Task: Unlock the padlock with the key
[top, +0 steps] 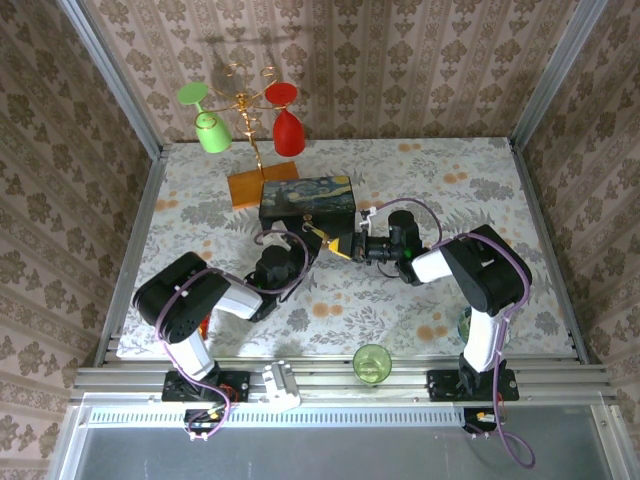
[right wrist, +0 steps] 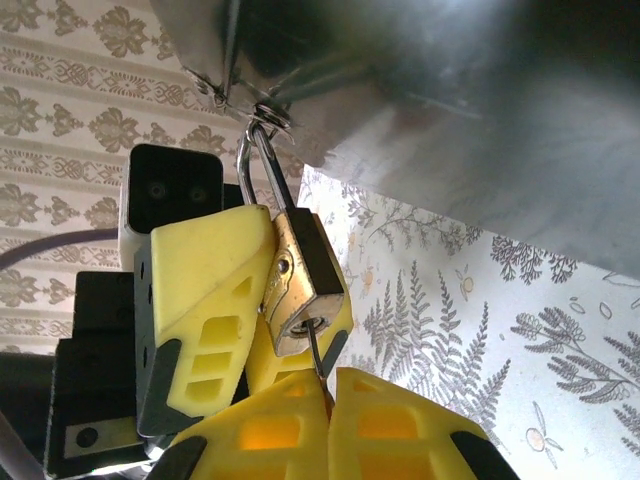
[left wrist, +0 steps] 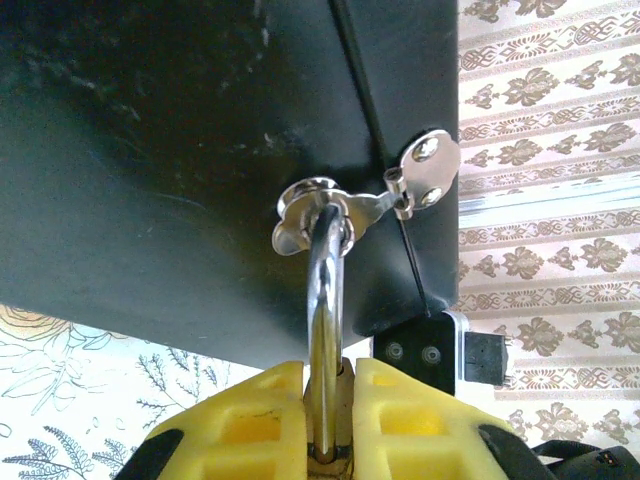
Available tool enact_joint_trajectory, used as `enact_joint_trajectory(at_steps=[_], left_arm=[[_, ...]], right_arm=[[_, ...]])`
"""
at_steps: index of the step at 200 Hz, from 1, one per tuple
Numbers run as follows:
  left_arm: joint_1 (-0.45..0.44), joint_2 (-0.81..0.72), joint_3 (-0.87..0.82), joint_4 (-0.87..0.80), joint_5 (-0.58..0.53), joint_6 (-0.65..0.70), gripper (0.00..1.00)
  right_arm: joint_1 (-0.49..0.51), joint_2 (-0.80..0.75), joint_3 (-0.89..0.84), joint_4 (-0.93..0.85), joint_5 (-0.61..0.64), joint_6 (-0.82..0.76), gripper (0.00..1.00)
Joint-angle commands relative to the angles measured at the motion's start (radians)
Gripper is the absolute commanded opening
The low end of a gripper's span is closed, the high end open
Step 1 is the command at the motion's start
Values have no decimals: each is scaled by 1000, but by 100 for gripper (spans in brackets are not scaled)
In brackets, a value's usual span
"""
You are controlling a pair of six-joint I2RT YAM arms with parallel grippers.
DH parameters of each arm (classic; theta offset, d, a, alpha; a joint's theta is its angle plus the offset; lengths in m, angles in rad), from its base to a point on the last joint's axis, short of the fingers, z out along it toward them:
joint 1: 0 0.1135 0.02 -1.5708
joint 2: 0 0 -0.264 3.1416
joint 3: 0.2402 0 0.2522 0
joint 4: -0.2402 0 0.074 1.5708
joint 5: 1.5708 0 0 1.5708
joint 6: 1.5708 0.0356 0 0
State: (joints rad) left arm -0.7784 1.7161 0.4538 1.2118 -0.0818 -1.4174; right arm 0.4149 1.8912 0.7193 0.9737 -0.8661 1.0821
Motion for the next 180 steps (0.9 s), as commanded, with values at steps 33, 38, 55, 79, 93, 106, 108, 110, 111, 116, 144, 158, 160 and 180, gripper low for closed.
enact_joint_trajectory(at_steps=[33,38,55,79,93,106,108,110,111,116,144,158,160,180], left_arm=[[-79,40,-4,95,158,39,0],[-79,45,-3,95,158,38,0],[-84,67,0,97,164,30,0],[-88,83,-7,98,159,25,0],[-87,81,-10,98,156,19,0],[-88,77,-5,98,157,9,0],[-88,77,-5,98,157,8,0],[-88,76,-3,98,157,6,0],[-88,77,-2,98,157,4,0],[-88,75,1,100,159,-3,0],[-93,45,17,95,162,14,0],[-94,54,16,95,161,-4,0],[-95,57,14,96,160,-7,0],[-108,86,12,101,151,-20,0]], right_arm=[[2,1,33,-128,88,108,0],[5,-12,34,-175,101,75,0],[16,-38,79,-346,97,-13,0],[14,-72,100,-428,105,-46,0],[15,-80,93,-403,127,-52,0],[18,-58,80,-306,128,-17,0],[19,-50,76,-282,126,-9,0],[20,-42,72,-255,127,4,0],[20,-39,70,-241,127,10,0],[20,-18,60,-167,126,45,0],[21,137,62,240,101,282,0],[31,158,69,294,119,312,0],[32,153,68,286,124,306,0],[55,82,51,120,176,196,0]])
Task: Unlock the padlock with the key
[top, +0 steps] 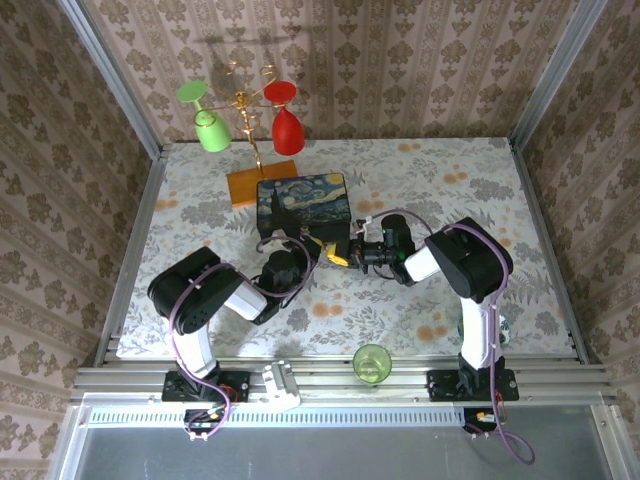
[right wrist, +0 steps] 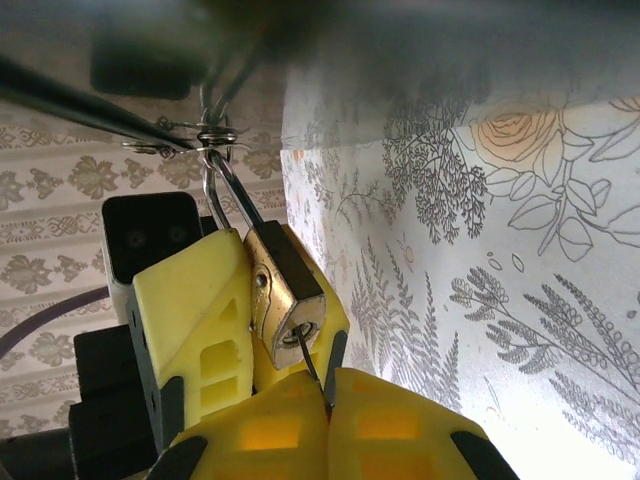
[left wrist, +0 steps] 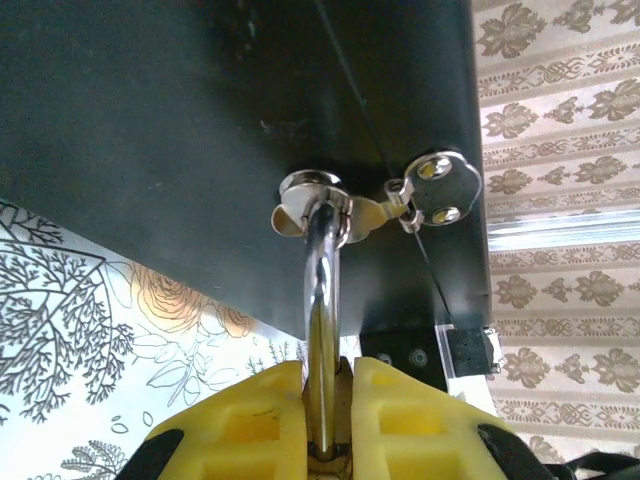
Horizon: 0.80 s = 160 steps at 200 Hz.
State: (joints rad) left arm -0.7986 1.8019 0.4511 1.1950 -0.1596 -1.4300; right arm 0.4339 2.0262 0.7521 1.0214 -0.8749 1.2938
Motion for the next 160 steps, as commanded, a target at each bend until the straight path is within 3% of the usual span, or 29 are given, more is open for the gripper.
enact_joint_trajectory(at_steps=[1,50,97,160], left_arm=[[-88,1,15,117,229,-6,0],[-88,5,36,118,218,5,0],[-84,10,34,118,221,1,0],[-113,19,28,115,221,5,0]], right_arm=[[37,-55,18,63,187,-23,0],[88,-116,-6,-97,210,-152,1],[116,6,-36,229,216,39,0],[96,-54,47,-106,206,-185,3]])
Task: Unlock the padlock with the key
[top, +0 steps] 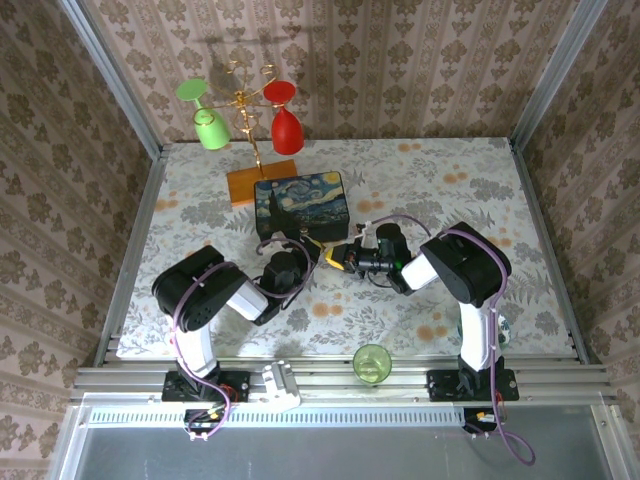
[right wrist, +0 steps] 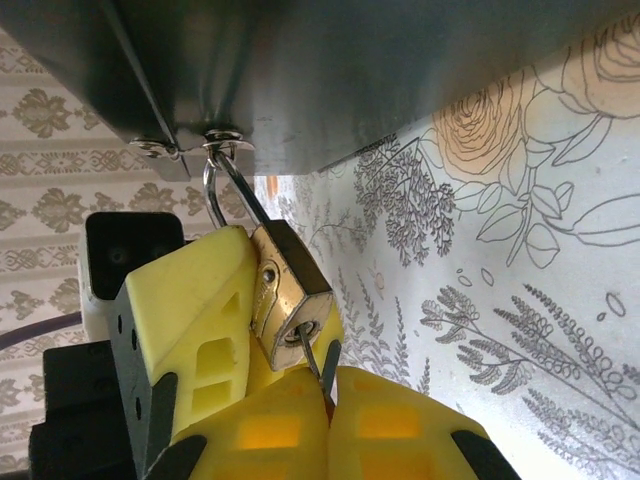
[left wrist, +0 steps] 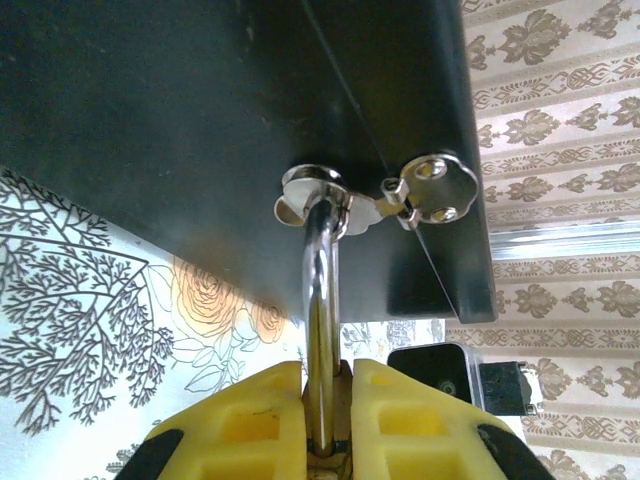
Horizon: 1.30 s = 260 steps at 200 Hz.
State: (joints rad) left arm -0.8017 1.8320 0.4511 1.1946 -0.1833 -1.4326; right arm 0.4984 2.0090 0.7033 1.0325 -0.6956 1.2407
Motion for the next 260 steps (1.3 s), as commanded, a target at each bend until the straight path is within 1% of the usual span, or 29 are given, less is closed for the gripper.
enact_joint_trajectory(at_steps=[1,14,24,55,76,86,122,147,174,186,196,207,218,224,230,237,254,260], left_arm=[[-111,-10,27,115,244,8,0],[-118,15,19,118,239,2,0],[-126,39,7,118,230,2,0],[-119,58,-6,119,220,41,0],[-105,57,-5,118,220,46,0],[-100,61,-3,118,224,43,0],[-96,58,-15,118,222,46,0],[-95,59,-27,118,214,46,0],[-97,61,-26,118,211,47,0],[-99,61,-23,118,209,48,0],[-99,62,-20,118,212,53,0],[-101,69,-20,118,210,54,0],[-105,78,-22,119,206,48,0],[-105,83,-23,118,206,47,0],[-105,88,-26,118,206,44,0],[-103,89,-31,120,201,41,0],[-88,66,-32,113,203,86,0],[-82,55,-32,109,202,105,0]], right_arm=[[31,-38,97,-125,27,-138,3],[25,-56,96,-225,37,-205,4],[23,-65,81,-266,42,-240,6],[19,-71,4,-265,52,-264,12],[13,-86,-25,-292,65,-290,25],[10,-88,-29,-296,67,-296,28],[-1,-94,-31,-277,65,-285,31],[-11,-101,-43,-216,55,-243,34],[-12,-123,-46,-231,70,-241,37],[-13,-131,-53,-227,75,-232,37],[-15,-131,-65,-188,76,-203,36],[-16,-125,-75,-128,72,-169,32],[-15,-112,-71,-74,63,-125,18],[-13,-106,-62,-71,59,-111,12],[-11,-104,-51,-102,62,-113,8],[-9,-110,-44,-164,78,-137,7],[-13,-175,-83,-323,152,-234,7],[-12,-209,-96,-384,178,-278,10]])
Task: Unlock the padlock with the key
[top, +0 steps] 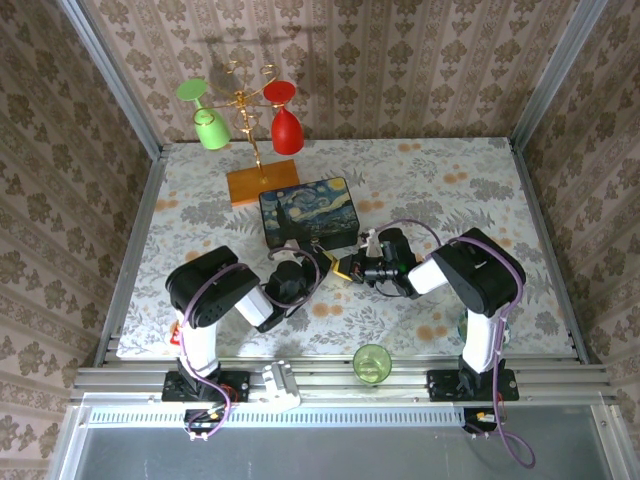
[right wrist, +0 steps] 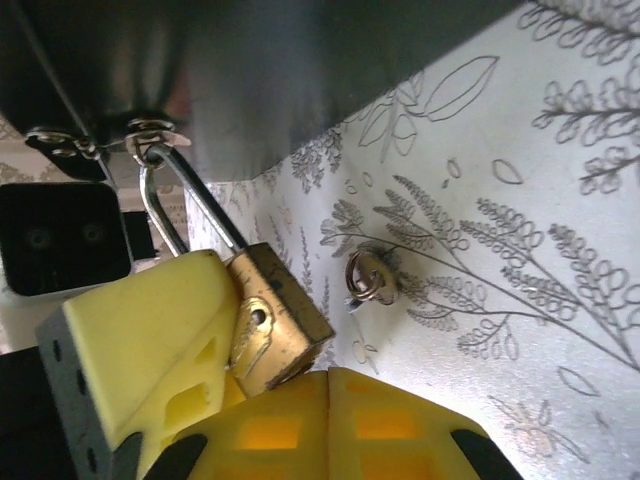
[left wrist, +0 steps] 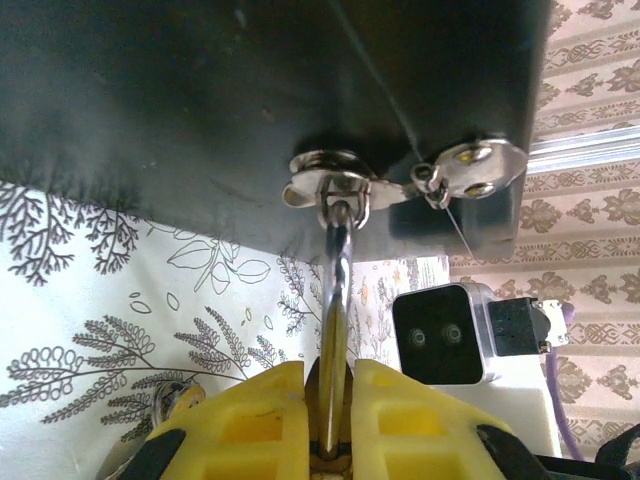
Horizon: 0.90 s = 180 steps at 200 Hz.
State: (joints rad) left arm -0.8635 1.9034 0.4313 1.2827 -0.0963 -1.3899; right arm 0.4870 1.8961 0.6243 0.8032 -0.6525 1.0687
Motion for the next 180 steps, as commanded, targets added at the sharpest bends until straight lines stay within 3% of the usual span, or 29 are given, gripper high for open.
enact_joint_trajectory(at_steps=[1,32,58,106,159,180], left_arm=[[-20,-17,-12,20,115,67,0],[45,-2,5,-20,170,90,0],[82,77,24,6,213,84,4],[126,57,32,-31,199,107,16],[162,57,59,-94,206,140,51],[169,49,27,-74,184,138,52]], right_arm=[[0,-104,-20,-165,141,-114,10],[39,-283,27,-553,293,-393,26],[26,-292,113,-662,300,-480,28],[26,-213,171,-581,248,-415,28],[25,-142,216,-588,240,-469,30],[28,-141,231,-612,230,-501,31]])
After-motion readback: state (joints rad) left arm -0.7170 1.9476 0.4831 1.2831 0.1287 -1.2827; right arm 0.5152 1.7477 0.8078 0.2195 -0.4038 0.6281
